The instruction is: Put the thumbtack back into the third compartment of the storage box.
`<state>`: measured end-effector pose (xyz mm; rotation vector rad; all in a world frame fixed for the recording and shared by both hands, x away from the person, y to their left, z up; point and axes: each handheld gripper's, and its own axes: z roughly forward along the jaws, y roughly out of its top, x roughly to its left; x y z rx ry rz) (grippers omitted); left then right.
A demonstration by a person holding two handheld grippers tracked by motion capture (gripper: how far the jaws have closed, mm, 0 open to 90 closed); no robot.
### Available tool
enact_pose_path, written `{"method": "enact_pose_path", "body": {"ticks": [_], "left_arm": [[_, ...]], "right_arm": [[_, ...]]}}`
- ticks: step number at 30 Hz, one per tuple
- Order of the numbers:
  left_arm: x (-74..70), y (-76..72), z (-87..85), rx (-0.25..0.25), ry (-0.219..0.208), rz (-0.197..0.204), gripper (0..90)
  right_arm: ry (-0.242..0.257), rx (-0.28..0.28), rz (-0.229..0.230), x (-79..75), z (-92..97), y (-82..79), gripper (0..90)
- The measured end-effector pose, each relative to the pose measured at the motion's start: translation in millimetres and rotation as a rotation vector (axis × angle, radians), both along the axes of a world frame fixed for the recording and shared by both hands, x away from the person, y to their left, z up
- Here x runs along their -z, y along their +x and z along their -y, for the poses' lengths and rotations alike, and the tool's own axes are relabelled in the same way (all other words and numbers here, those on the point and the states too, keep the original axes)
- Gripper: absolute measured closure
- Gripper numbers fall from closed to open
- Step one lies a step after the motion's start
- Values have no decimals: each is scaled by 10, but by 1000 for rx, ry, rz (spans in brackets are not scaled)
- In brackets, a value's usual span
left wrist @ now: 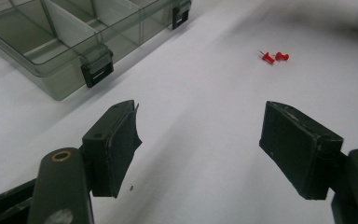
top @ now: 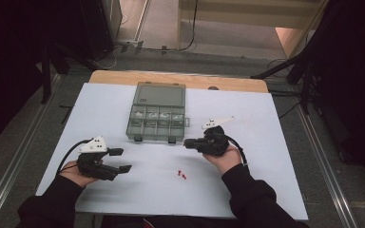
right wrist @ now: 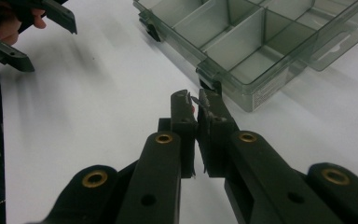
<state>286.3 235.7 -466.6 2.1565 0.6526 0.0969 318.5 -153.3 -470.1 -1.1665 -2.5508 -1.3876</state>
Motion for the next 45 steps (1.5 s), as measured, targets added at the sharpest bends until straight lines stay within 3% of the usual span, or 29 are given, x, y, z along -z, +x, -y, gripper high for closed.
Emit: {"method": "enact_pose_path", "body": {"ticks": [8,19,45], "left_arm": [[0,-1,-7,-2,15,-2,268],[2,1,-3,-1,3,0,268],[29,17,16,14,-8,1,268]], "right_arm": [[9,21,5,-46,-43,81,871],[18,42,17,-121,-108,191,871],[24,50,13,-119,-339,402,871]]}}
